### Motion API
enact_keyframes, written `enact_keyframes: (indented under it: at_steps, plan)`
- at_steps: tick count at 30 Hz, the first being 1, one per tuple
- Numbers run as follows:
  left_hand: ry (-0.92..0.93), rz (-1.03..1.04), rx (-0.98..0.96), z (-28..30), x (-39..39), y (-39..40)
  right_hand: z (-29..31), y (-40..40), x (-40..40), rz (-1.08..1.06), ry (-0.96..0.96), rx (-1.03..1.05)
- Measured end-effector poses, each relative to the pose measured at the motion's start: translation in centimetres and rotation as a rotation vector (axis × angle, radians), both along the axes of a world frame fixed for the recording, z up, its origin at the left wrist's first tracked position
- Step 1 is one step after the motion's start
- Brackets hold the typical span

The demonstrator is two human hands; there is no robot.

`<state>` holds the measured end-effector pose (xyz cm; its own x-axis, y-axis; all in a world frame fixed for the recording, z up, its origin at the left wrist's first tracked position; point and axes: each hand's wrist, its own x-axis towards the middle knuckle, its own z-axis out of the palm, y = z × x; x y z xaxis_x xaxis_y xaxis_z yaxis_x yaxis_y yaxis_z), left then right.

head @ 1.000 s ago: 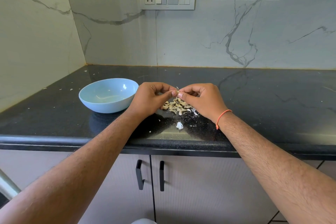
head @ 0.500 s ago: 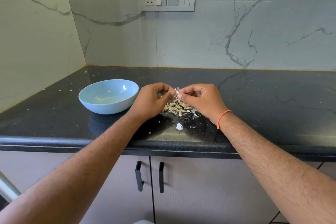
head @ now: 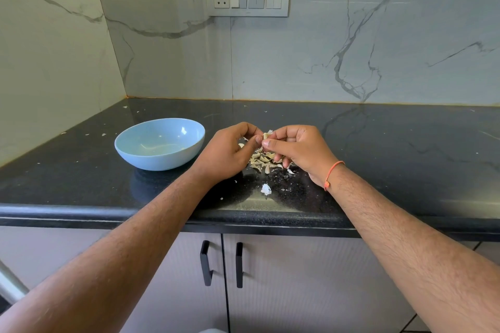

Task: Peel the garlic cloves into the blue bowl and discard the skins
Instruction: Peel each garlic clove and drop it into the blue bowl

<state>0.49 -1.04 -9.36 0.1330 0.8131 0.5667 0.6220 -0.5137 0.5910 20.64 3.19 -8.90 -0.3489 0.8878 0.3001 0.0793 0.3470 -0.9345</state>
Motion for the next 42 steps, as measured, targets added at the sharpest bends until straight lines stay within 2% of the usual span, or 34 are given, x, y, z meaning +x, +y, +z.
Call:
enact_keyframes:
  at_steps: [4,10,23,32,42]
  plan:
    - [-0.071,-0.02,-0.024,-0.1,0.0,-0.1,-0.1,-0.3,-0.2,-0.075,-0.051,0.092]
    - [-0.082,0.05,-0.032,0.0,-0.4,0.3,-0.4,-0.6,-0.4,-0.195,-0.179,0.344]
    - [-0.338,-0.084,-0.177,0.4,-0.4,0.1,-0.1,-0.9,-0.1,-0.201,-0.18,0.531]
    - [-0.375,-0.096,-0.248,0.6,-0.8,-0.1,-0.4,-0.3,0.0,-0.204,-0.192,0.565]
    - [-0.315,-0.111,-0.282,0.8,-0.5,-0.4,-0.5,-0.3,-0.2,-0.196,-0.184,0.509]
